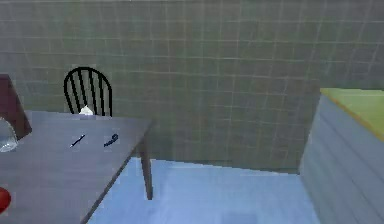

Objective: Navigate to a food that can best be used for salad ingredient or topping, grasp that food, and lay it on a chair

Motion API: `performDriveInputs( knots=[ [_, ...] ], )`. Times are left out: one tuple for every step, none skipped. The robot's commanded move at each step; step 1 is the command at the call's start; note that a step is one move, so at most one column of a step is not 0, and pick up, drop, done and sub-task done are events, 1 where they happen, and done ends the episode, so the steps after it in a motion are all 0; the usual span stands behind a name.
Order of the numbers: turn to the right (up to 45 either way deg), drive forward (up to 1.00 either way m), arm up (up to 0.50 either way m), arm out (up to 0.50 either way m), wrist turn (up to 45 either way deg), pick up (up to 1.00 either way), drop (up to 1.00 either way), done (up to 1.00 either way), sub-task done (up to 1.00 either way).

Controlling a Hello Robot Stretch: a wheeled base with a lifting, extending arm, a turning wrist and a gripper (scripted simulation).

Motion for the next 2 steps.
performDriveInputs(
  knots=[
    [-45.0, 0.00, 0.00, 0.00, 0.0, 0.00, 0.00, 0.00, 0.00],
    [-45.0, 0.00, 0.00, 0.00, 0.0, 0.00, 0.00, 0.00, 0.00]
  ],
)
